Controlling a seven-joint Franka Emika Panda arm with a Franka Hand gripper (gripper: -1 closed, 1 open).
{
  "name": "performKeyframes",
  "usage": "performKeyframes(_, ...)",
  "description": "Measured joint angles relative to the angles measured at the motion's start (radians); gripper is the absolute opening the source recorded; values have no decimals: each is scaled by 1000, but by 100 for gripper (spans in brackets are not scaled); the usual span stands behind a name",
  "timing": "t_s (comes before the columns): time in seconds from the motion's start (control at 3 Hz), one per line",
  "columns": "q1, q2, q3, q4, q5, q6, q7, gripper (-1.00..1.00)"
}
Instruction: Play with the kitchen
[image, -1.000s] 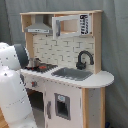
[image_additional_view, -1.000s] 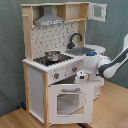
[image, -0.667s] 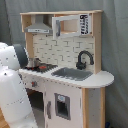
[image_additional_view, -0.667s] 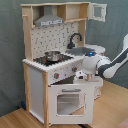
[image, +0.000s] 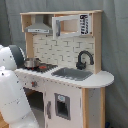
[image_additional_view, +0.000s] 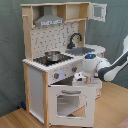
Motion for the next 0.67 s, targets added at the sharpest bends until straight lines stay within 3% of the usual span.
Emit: performKeyframes(0.67, -116, -62, 151, 51, 2, 0, 43, -100)
